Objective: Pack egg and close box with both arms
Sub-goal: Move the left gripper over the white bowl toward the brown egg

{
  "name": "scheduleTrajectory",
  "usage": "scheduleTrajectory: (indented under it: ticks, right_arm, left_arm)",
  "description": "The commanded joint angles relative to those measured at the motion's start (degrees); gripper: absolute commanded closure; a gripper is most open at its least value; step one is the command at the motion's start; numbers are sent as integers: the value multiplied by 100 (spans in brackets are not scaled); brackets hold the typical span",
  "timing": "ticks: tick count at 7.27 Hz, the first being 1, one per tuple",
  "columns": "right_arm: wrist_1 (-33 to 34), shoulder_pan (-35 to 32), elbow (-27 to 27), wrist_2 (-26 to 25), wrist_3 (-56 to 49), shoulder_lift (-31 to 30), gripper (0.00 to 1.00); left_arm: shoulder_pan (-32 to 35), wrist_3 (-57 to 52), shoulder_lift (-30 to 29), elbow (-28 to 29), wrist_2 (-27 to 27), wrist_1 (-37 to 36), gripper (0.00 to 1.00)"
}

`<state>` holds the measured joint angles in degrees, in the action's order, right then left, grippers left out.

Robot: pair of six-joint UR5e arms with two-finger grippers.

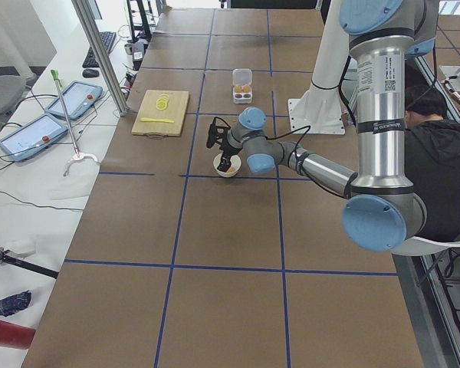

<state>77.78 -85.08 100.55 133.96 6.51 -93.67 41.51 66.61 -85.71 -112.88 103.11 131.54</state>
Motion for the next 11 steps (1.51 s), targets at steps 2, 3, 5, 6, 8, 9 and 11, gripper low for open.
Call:
scheduleTrajectory:
  ticks: [2, 3, 5, 6, 8, 9, 11]
  right_arm:
    - [0, 0, 0, -10, 8, -11, 0]
    - [0, 0, 0, -2, 8, -11, 0]
    - [0, 0, 0, -10, 8, -11, 0]
    - [0, 0, 0, -10, -1, -11, 0]
    - [0, 0, 0, -10, 8, -11, 0]
    - [0, 0, 0, -10, -1, -11, 0]
    - [0, 0, 0, -10, -1, -11, 0]
  left_arm:
    - [-590, 492, -771, 108, -659, -1437, 10]
    - [-626, 484, -780, 186, -669, -1438, 14]
    - [-784, 466, -780, 239, -661, -1438, 14]
    - [-880, 475, -772, 257, -661, -1438, 14]
    - [-925, 475, -780, 362, -661, -1438, 14]
    - [-925, 475, -780, 372, -661, -1438, 14]
    - [-960, 475, -824, 485, -661, -1438, 14]
